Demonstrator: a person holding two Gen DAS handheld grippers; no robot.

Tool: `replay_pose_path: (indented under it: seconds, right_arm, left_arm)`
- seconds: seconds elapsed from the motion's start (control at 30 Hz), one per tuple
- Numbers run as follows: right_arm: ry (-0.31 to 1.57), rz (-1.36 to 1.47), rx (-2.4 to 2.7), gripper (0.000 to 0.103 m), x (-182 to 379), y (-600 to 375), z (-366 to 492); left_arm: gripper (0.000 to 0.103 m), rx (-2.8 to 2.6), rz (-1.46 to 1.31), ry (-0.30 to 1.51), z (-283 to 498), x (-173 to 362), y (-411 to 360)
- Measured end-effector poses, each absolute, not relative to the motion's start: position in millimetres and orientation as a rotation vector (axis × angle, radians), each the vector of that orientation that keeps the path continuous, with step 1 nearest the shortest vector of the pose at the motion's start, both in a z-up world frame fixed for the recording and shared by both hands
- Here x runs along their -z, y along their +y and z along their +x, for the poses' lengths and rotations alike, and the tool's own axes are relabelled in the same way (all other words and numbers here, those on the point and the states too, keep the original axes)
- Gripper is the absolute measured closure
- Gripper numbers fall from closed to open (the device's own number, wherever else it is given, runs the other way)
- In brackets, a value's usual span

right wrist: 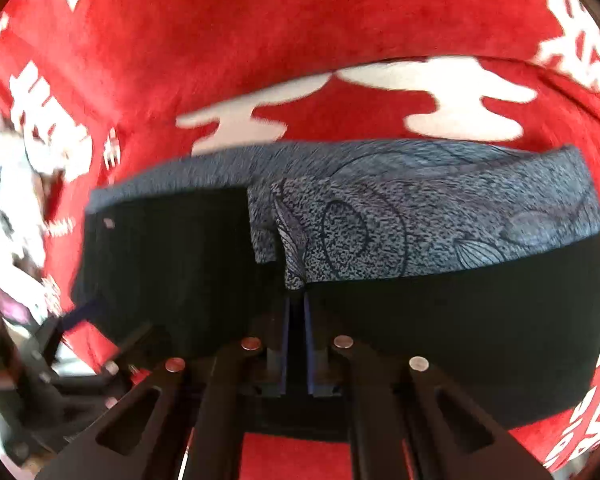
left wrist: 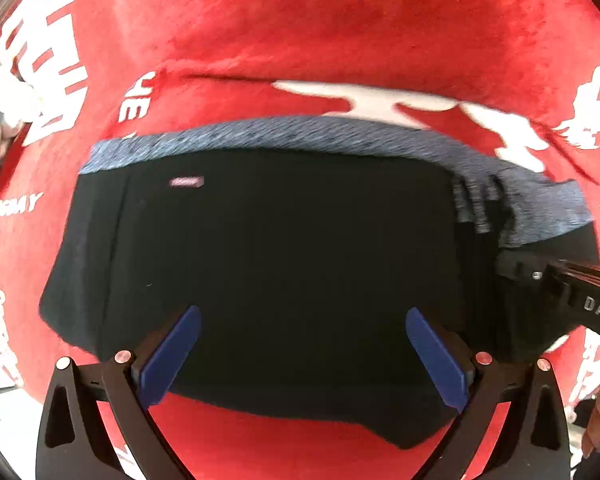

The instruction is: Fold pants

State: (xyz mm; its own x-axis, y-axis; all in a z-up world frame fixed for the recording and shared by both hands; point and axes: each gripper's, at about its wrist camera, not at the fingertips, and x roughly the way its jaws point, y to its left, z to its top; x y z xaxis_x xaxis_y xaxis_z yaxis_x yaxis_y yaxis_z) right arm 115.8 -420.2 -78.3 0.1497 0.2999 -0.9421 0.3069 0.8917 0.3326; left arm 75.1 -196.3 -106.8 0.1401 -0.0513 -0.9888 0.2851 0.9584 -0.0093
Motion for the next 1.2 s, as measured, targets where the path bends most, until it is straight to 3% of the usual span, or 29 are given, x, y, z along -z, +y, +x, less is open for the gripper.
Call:
replay_pose_path:
  seconds: [0.23,0.5,0.57,0.7,1.2]
  right_arm:
    - [1.444,0.431,0.004,0.088,70.7,-405.8,116.1]
    - [1.342,0.397,-0.053,0.087,29.0,-410.6,96.0]
    - [1.349,0.442,-0.031,0.085,31.9,-420.9,89.1]
    - [1.438,0.5,-0.011,0.068,63.9,-418.1,84.2]
    - [1.473,0.457,-0.036,0.057,67.1,-391.0,72.1]
  left_arm:
    - [0.0,0.214,0.207,1.455,73.8,115.0,-190.9]
    - [0.0,0.211,0.211,1.461,71.6,113.3,-186.8]
    - [0.0,0.208,0.213,1.462,71.8,113.3,-188.0]
    - [0.0,0.207,0.218,1.469,69.1,113.7,-188.3]
    - [0.0,0.191,0.231,1.503,62.6,120.4,-179.5]
